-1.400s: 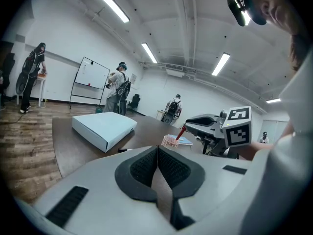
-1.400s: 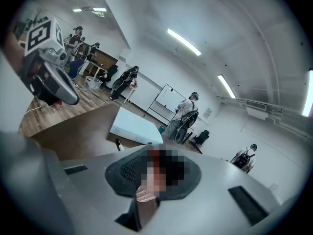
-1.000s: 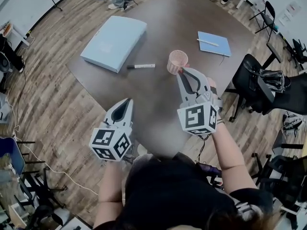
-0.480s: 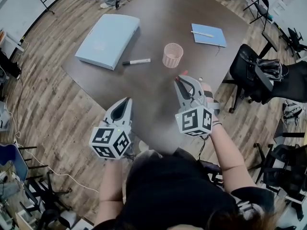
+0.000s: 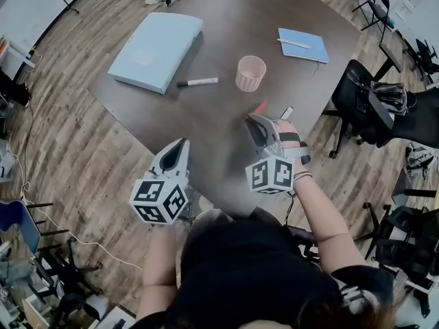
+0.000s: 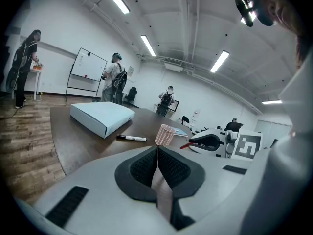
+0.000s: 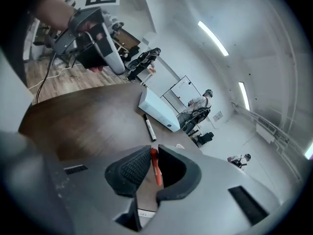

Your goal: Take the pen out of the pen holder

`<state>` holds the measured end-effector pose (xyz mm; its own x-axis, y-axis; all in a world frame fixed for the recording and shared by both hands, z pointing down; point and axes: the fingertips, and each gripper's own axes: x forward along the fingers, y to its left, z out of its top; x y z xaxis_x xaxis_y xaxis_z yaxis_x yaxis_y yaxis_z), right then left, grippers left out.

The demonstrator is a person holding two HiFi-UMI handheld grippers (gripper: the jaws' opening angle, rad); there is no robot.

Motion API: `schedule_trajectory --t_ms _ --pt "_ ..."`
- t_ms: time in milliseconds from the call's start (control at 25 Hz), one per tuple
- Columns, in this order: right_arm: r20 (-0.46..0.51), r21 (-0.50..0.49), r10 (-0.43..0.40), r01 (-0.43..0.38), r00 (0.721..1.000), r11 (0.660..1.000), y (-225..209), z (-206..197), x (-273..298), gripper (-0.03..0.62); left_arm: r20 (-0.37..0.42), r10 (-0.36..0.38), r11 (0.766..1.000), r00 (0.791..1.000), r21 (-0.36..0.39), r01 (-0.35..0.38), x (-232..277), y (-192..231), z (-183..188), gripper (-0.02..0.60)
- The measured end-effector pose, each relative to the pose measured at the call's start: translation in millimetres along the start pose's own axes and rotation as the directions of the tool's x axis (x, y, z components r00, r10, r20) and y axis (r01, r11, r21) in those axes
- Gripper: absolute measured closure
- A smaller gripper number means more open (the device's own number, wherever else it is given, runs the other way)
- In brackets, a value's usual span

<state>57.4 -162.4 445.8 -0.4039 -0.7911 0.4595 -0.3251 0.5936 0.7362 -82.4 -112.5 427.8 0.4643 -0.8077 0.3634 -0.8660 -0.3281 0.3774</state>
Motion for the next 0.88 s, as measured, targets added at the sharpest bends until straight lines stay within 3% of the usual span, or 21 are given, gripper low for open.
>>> schedule_trajectory --t_ms 240,880 --pt "-0.017 -0.065 0.067 -0.068 0.998 0.996 27.3 -5.5 14.7 0.531 -0.018 0.021 1.0 1.0 -0.02 -0.021 2.2 8.2 -10.7 0.552" --pt "0.031 -0.114 0.239 -0.234 0.971 0.965 90.9 -7.4 30.7 0.516 -0.085 0.045 0.998 0.995 -0.032 -0.048 12.4 16.0 -42.9 0.552"
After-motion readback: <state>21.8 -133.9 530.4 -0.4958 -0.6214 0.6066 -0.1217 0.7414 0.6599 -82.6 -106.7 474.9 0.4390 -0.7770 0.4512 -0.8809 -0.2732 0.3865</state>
